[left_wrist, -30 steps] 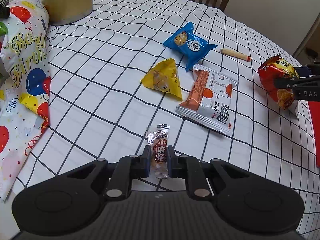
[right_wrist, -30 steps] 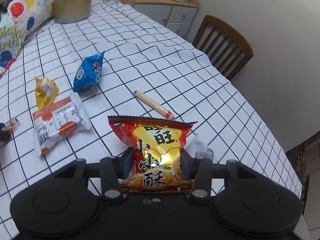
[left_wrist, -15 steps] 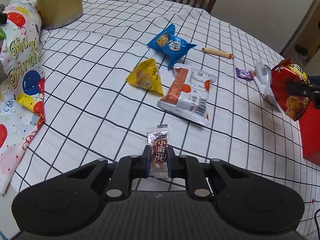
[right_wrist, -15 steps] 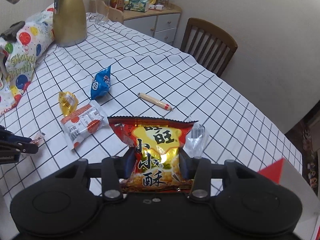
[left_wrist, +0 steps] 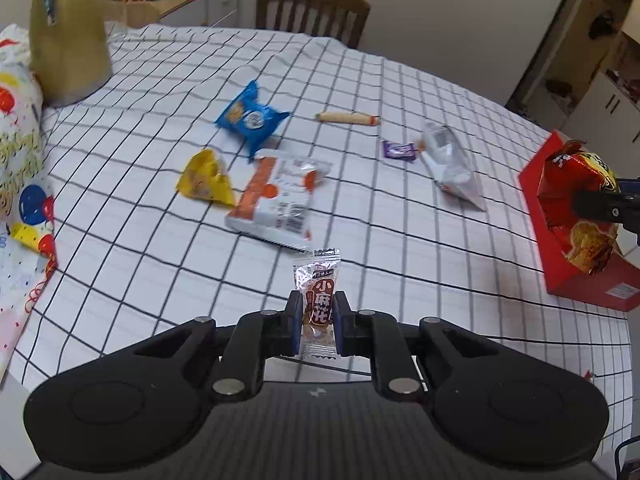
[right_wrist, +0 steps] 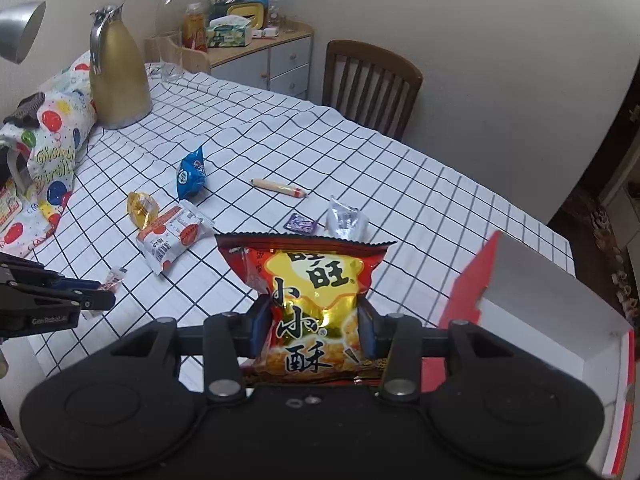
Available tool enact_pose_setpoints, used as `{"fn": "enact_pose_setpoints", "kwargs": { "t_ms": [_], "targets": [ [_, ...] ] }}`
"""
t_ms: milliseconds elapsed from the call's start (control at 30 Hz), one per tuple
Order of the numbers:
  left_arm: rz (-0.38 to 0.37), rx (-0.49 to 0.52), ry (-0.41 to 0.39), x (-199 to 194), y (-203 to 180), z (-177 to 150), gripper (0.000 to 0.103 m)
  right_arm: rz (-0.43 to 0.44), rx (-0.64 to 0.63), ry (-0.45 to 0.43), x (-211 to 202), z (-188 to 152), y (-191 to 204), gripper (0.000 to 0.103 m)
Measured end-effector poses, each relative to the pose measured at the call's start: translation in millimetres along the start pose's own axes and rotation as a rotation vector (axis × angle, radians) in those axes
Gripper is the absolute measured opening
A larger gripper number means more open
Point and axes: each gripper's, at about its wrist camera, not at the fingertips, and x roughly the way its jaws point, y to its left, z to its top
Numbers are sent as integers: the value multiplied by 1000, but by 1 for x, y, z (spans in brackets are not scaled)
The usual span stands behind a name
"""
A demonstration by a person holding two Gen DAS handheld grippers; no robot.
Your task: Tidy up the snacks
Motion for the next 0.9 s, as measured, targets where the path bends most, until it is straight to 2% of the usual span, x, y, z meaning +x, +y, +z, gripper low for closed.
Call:
{"fn": "enact_pose_setpoints", "kwargs": {
  "t_ms": [433,633,900],
  "targets": [
    [-50,74,-55,-24,-65,3,15,-60,59,-67,-54,-30,-41,42],
    [-77,130,-106,-36,-105,10,15,-91,77,-87,-70,-43,-69,42],
    [-131,191,-117,-36,-163,21,15,-133,102,-107,-86,-60,-109,42]
  ]
}}
